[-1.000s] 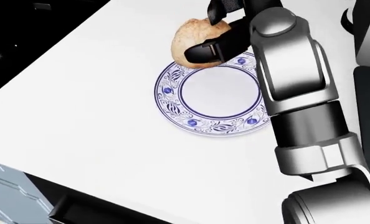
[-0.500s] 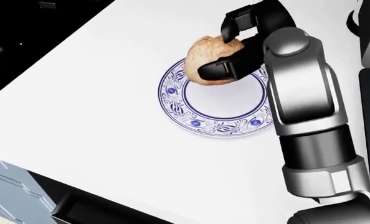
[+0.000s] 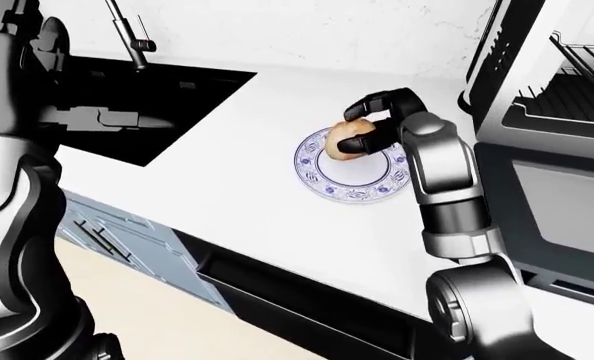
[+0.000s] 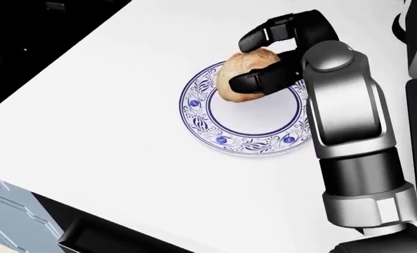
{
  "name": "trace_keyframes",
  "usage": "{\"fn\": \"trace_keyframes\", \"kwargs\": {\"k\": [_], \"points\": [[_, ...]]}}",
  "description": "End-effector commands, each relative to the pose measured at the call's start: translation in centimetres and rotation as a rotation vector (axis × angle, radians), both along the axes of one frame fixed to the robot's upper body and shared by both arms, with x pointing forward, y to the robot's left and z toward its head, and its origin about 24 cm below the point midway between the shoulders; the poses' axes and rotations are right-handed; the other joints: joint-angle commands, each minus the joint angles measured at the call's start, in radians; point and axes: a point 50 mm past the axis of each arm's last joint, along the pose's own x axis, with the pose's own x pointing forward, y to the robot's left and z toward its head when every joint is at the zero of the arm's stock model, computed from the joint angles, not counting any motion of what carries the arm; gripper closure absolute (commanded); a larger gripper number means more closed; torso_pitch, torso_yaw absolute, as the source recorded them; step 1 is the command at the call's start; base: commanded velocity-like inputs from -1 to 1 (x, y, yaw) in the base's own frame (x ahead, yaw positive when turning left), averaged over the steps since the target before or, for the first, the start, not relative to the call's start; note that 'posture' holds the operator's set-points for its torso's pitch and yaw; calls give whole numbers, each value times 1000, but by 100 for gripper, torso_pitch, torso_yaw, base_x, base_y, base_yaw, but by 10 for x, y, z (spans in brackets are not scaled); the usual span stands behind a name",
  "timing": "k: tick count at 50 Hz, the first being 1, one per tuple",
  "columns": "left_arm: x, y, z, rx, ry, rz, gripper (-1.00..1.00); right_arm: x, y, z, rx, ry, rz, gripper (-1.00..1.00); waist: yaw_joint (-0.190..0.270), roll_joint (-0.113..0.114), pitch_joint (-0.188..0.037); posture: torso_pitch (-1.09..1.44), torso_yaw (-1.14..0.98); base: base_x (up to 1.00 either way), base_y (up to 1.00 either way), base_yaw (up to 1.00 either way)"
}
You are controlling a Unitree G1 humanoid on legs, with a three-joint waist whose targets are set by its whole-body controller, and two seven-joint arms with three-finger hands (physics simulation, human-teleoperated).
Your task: Pick the bread from the top rack and place it on the plate on the counter.
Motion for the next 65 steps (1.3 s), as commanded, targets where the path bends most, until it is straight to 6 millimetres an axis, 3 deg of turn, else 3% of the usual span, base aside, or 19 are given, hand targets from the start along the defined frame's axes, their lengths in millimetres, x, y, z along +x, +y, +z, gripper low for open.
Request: {"fn": "trace_keyframes", "kwargs": {"k": [1, 12, 17, 20, 21, 37, 56, 65], "points": [[-7, 1, 13, 19, -76, 13, -100, -2, 4, 25, -7, -106, 19, 20, 1, 1, -27, 0, 42, 0, 0, 0], [-7, 1, 16, 22, -80, 15, -100, -3, 3, 27, -6, -108, 24, 3, 2, 0, -26, 0, 42, 0, 0, 0], [-7, 1, 17, 22, -83, 15, -100, -3, 5, 30, -4, -110, 30, -28, 2, 0, -26, 0, 42, 0, 0, 0], [-7, 1, 17, 21, -84, 13, -100, -3, 6, 31, -3, -110, 33, -69, 2, 1, -26, 0, 42, 0, 0, 0], [-6, 1, 17, 22, -84, 13, -100, -3, 6, 31, -3, -110, 35, -100, 2, 1, -26, 0, 42, 0, 0, 0], [-7, 2, 16, 19, -86, 18, -100, -7, 6, 45, 8, -138, 39, -100, 3, 2, -25, 0, 42, 0, 0, 0], [-10, 4, 16, 21, -84, 22, -100, -35, 14, 109, 45, -306, 65, -100, 3, 2, -16, 0, 42, 0, 0, 0], [-10, 4, 21, 25, -90, 23, -100, -51, 16, 125, 61, -376, 77, -100, 4, 2, -12, 0, 42, 0, 0, 0]]}}
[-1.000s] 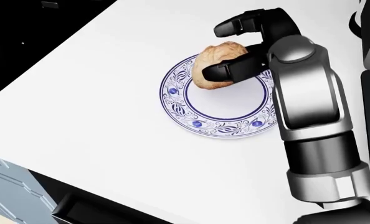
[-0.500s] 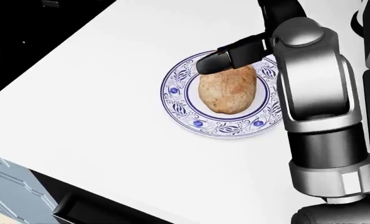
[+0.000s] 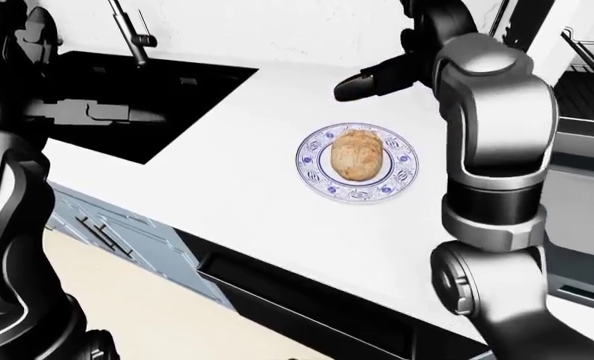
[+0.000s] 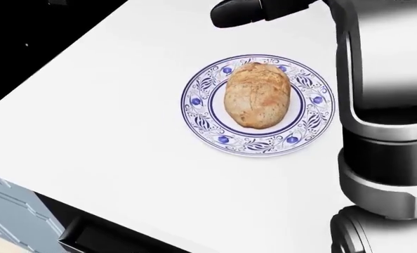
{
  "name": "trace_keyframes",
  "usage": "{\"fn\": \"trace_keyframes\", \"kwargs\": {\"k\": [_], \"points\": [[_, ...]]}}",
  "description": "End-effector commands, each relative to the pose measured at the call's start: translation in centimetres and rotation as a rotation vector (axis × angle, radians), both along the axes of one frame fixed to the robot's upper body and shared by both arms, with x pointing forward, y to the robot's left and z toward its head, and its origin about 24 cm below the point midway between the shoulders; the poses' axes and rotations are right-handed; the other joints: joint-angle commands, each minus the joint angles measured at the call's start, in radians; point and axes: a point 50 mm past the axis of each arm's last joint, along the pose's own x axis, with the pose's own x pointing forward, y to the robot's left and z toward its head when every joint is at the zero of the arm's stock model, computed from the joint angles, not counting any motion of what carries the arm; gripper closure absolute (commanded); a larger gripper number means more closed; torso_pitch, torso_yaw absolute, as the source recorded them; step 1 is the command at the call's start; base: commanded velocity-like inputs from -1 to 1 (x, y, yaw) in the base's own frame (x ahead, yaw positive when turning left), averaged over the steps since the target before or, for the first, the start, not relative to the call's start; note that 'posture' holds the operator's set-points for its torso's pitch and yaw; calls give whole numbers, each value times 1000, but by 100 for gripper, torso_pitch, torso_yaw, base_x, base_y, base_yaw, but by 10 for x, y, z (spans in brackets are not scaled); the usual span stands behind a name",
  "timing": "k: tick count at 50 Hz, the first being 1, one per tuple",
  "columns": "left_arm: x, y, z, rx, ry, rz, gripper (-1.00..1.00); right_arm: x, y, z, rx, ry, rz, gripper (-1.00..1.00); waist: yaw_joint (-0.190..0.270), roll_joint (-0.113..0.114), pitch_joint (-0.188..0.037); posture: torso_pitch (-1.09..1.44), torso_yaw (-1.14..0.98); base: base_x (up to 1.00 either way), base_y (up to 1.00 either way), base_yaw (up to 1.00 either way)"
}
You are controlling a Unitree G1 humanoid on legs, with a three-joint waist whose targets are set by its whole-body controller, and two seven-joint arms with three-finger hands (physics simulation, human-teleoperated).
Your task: Pick the bread from the top rack and place it on the plate on the counter.
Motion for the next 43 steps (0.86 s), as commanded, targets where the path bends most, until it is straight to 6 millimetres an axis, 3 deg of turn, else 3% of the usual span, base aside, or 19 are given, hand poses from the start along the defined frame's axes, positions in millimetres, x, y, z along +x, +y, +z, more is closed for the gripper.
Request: {"fn": "trace_keyframes", "kwargs": {"k": [1, 31, 43], "points": [[-8, 0, 14, 20, -77, 12, -100, -11, 1, 21, 9, -98, 4, -100, 1, 1, -27, 0, 42, 0, 0, 0], [-10, 2, 14, 25, -76, 21, -100, -74, 4, 67, -34, -413, 47, -100, -2, -1, -14, 0, 42, 0, 0, 0], [-15, 8, 20, 23, -90, 40, -100, -82, -7, 76, -32, -448, 14, -100, -3, -1, -10, 0, 42, 0, 0, 0]]}}
